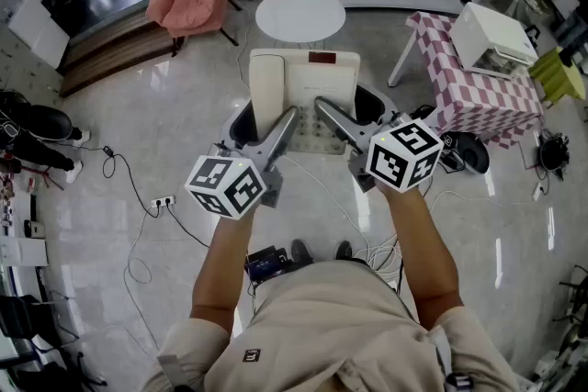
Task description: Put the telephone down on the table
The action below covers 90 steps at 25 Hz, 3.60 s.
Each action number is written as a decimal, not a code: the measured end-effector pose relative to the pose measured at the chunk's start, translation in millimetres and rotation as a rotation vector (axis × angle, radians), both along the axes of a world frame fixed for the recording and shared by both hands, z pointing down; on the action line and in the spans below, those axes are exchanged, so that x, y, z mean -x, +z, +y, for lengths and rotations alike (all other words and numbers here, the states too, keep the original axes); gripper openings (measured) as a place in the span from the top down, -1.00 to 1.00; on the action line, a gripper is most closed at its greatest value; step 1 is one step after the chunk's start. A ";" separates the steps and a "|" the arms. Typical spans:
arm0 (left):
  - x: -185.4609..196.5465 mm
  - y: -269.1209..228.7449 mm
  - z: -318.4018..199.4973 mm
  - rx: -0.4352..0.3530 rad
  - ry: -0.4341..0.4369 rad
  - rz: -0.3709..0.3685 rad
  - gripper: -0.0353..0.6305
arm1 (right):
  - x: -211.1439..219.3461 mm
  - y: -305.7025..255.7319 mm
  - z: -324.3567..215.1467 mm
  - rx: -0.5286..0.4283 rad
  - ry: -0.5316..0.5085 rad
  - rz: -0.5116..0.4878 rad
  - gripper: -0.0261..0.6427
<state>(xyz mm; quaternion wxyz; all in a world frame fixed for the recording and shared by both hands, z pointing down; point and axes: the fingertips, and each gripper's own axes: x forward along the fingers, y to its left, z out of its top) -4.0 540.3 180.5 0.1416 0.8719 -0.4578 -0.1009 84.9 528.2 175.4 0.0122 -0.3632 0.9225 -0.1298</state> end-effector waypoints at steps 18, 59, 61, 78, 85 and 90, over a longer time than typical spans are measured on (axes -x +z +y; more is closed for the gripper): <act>32.9 1.5 -8.9 0.000 0.008 -0.007 -0.08 | 32.5 1.7 -8.2 0.007 -0.001 -0.011 0.12; -44.8 28.0 -268.5 0.078 -0.187 -0.068 -0.08 | -43.5 31.4 -287.1 0.102 -0.196 -0.125 0.14; -49.4 27.7 -277.2 0.080 -0.185 -0.073 -0.08 | -47.9 32.0 -295.9 0.105 -0.196 -0.130 0.14; -32.9 40.6 -391.2 0.090 -0.069 -0.053 -0.08 | -34.3 42.4 -399.8 0.112 -0.084 -0.108 0.15; -2.1 33.8 -478.9 0.099 0.030 -0.049 -0.08 | -5.6 35.1 -478.5 0.123 0.011 -0.106 0.15; 13.0 35.7 -522.9 0.101 0.072 -0.064 -0.08 | 8.8 39.0 -517.8 0.139 0.051 -0.119 0.15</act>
